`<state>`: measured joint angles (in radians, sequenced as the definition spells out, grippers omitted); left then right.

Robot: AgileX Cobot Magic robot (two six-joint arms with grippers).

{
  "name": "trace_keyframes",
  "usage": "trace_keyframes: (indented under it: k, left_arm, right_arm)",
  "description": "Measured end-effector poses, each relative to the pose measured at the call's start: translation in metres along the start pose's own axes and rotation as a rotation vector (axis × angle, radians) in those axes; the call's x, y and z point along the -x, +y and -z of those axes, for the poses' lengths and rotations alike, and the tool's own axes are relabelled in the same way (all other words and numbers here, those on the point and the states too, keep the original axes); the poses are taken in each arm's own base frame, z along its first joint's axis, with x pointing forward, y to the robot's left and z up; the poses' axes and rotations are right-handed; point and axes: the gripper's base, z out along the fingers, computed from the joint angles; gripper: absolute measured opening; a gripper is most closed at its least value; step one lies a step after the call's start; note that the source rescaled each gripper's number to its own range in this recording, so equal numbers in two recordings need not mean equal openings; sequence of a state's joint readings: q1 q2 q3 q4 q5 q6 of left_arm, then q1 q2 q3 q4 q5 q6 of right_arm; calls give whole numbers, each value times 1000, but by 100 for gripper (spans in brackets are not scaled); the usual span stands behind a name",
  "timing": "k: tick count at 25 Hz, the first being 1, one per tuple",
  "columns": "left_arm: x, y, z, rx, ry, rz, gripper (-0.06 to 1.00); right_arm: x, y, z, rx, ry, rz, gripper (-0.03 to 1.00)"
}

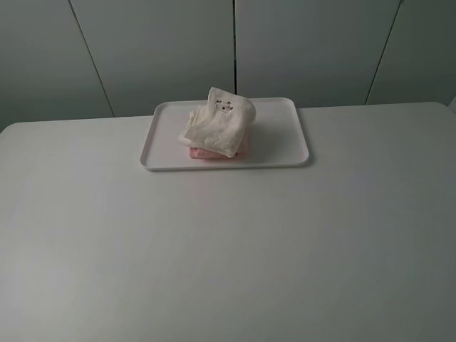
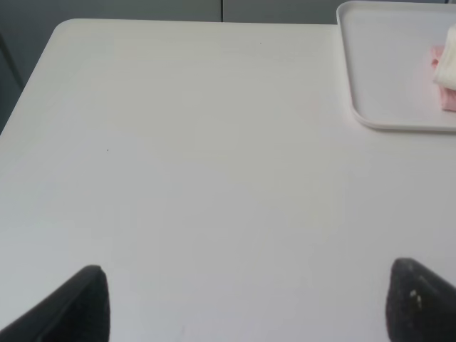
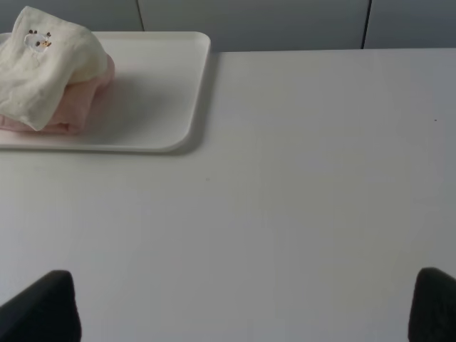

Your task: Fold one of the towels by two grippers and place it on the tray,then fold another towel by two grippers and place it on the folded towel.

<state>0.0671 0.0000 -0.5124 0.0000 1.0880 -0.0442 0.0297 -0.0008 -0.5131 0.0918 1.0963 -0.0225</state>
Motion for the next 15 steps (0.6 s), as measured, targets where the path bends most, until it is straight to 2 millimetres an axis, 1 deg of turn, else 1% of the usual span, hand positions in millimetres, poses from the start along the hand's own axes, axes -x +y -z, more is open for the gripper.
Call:
trace_keyframes:
  k: [15]
  left_arm:
    - [0, 0, 0, 0, 0, 1, 100]
  right_arm:
    - [0, 0, 0, 0, 0, 0, 100]
